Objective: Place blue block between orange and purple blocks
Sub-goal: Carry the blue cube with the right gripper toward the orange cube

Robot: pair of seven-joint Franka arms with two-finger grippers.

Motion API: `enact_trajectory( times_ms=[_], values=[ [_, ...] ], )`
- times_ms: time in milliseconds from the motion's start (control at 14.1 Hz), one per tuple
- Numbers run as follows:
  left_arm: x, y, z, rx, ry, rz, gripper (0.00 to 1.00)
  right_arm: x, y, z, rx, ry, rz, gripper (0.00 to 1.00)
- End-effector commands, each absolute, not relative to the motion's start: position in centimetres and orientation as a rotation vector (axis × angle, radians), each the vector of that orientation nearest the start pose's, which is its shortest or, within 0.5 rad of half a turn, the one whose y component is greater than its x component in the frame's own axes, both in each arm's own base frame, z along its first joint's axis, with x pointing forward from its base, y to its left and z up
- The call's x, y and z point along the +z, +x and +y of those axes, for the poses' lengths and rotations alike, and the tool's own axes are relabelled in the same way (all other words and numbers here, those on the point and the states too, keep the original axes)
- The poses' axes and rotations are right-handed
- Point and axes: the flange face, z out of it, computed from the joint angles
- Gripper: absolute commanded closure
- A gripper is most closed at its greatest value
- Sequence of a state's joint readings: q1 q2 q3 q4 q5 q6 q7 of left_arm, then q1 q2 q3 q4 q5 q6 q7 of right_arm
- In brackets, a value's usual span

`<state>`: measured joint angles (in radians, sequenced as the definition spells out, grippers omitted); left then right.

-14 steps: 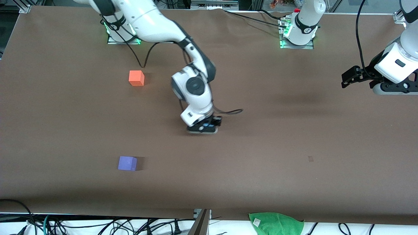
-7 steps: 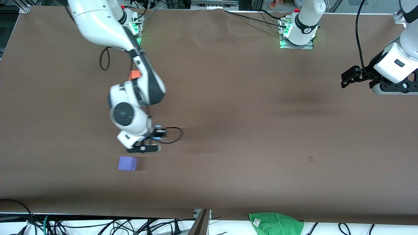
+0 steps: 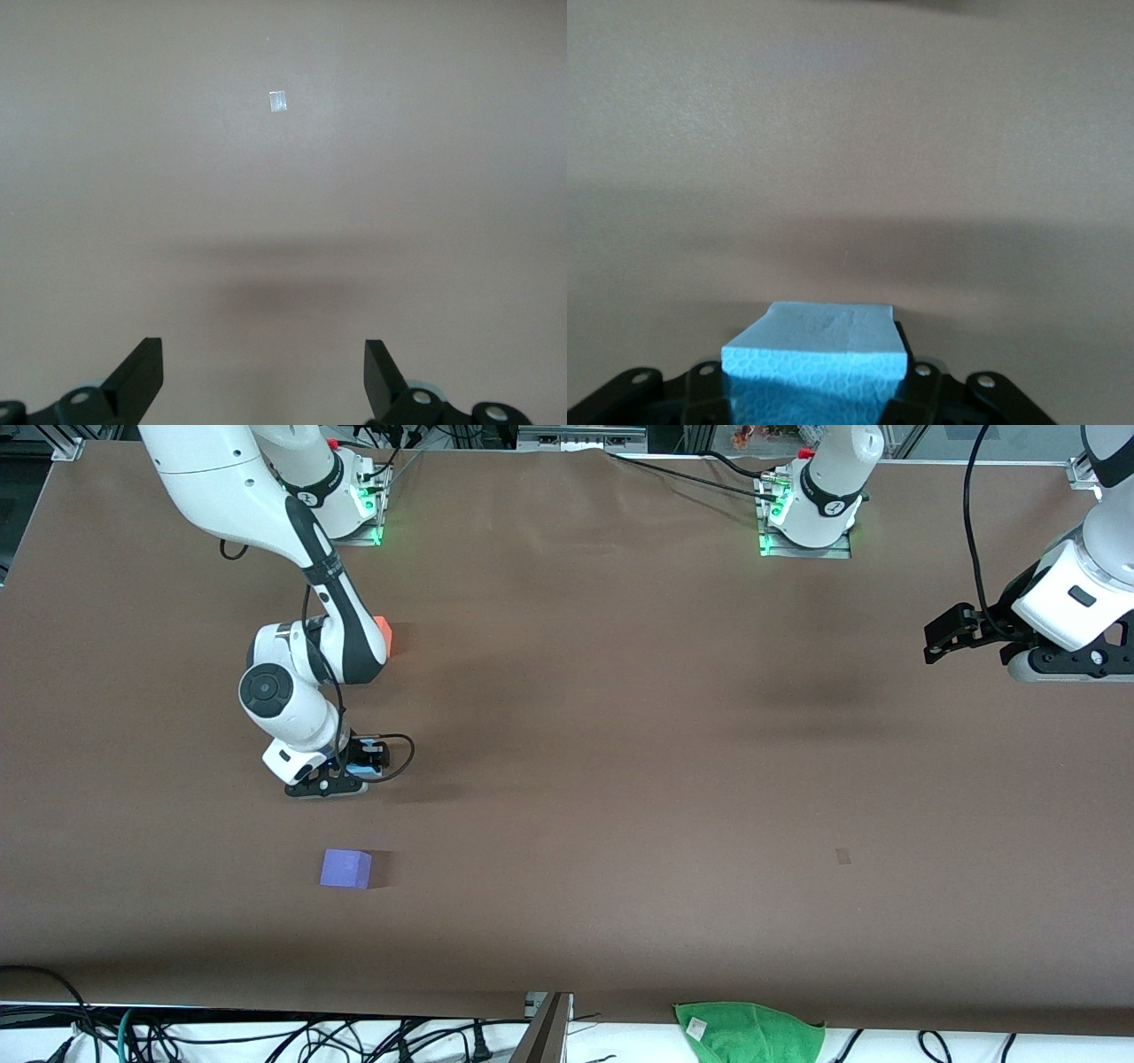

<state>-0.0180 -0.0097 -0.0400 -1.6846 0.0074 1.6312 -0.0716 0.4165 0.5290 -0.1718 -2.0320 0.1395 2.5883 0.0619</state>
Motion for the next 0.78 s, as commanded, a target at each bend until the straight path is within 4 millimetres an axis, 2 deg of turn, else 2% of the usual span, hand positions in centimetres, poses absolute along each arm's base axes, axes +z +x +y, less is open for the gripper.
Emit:
enact_trajectory(
  times_ms=[0, 71, 213, 284, 426, 568, 710],
  values=[
    [58.4, 55.0, -3.3, 0.072, -3.140, -0.005, 0.00, 18.8, 57.4, 13.9, -0.041, -3.118, -0.088, 0.52],
    [58.4, 55.0, -3.3, 0.075, -3.140, -0.010, 0.00, 18.9, 57.5, 13.9, -0.041, -3.117, -0.100, 0.01],
    [58.4, 55.0, -3.3, 0.072, -3.140, -0.005, 0.00, 21.2, 58.2, 14.4, -0.086, -3.102, -0.130, 0.00],
    [58.4, 55.0, -3.3, 0.072, -3.141, -0.008, 0.00, 23.0, 58.4, 15.0, -0.095, -3.090, -0.122, 0.00],
    [58.4, 55.0, -3.3, 0.072, -3.140, -0.005, 0.00, 27.7, 60.2, 15.8, -0.066, -3.072, -0.136, 0.00],
    [58.4, 55.0, -3.3, 0.072, -3.141, -0.005, 0.00, 34.4, 62.0, 15.8, 0.007, -3.069, -0.155, 0.00],
    [58.4, 55.0, -3.3, 0.072, -3.141, 0.000, 0.00, 42.2, 63.3, 15.1, 0.090, -3.066, -0.155, 0.00]
  ],
)
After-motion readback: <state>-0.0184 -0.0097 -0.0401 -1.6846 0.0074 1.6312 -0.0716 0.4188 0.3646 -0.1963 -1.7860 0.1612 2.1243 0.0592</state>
